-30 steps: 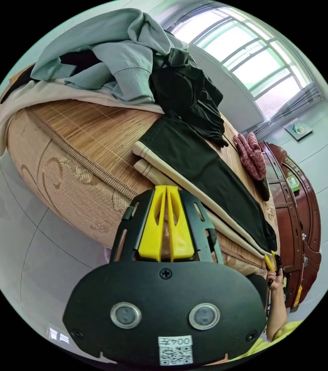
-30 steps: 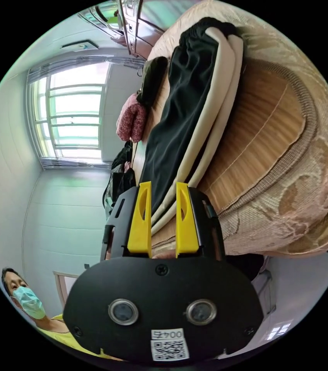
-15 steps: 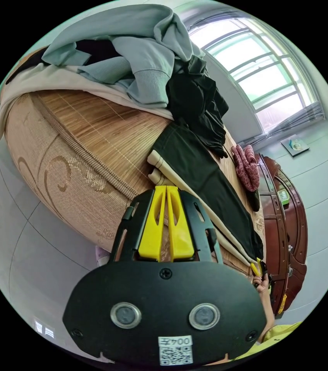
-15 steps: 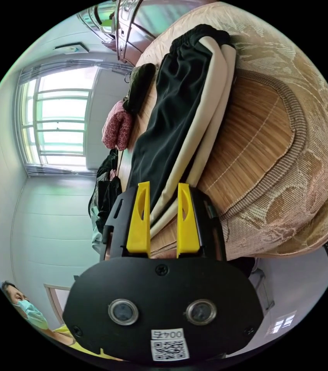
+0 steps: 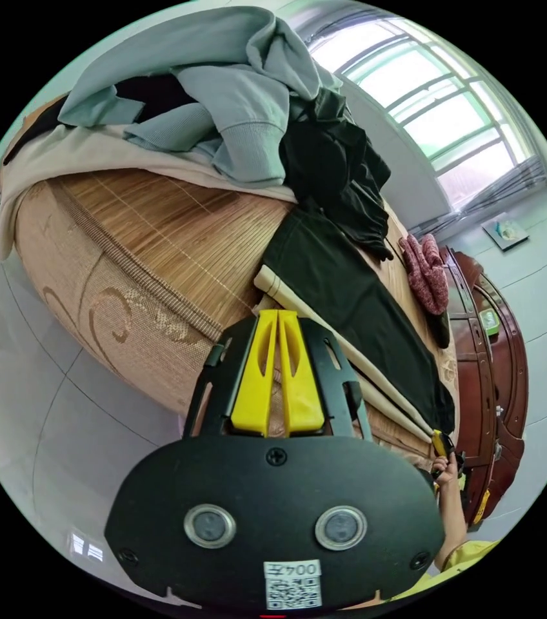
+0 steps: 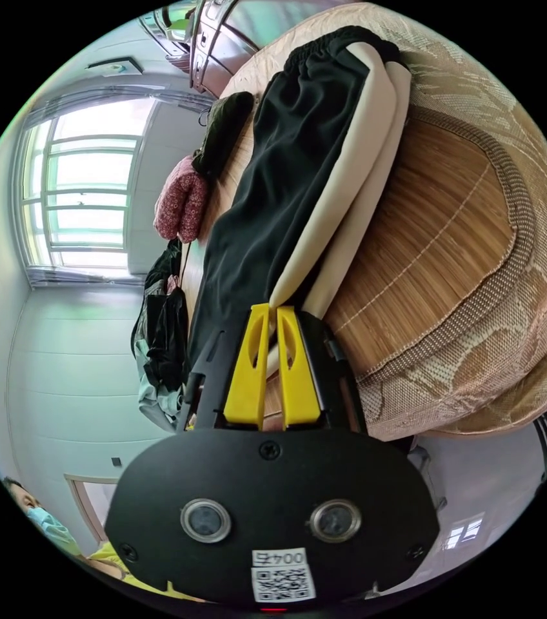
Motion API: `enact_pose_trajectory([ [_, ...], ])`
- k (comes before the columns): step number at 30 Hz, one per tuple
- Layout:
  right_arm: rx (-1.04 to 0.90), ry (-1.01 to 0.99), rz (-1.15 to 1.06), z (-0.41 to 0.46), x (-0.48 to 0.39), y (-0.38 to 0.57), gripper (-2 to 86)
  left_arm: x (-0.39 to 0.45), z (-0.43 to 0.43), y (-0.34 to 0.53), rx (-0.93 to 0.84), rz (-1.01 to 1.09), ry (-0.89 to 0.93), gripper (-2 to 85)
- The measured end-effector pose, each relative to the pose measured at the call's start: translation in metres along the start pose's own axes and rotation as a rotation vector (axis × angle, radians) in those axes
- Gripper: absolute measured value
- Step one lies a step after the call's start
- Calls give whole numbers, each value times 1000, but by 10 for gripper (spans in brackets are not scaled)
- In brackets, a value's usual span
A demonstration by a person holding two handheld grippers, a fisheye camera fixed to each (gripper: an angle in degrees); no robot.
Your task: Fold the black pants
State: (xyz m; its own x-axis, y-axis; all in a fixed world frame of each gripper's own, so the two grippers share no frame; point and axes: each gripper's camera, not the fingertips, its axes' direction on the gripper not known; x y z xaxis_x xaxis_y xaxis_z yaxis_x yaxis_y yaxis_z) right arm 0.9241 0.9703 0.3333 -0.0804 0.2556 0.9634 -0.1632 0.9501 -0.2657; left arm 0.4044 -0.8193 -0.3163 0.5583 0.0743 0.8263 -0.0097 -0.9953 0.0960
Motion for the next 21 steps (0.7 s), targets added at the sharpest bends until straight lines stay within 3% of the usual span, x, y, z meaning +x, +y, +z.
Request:
enact_pose_trajectory([
  [18, -24, 27, -11, 32, -61, 94, 28, -16, -18, -11, -5, -30, 6, 1],
  [21, -23, -77, -8, 46, -72, 130, 48, -23, -21, -10, 4, -37, 33, 2],
])
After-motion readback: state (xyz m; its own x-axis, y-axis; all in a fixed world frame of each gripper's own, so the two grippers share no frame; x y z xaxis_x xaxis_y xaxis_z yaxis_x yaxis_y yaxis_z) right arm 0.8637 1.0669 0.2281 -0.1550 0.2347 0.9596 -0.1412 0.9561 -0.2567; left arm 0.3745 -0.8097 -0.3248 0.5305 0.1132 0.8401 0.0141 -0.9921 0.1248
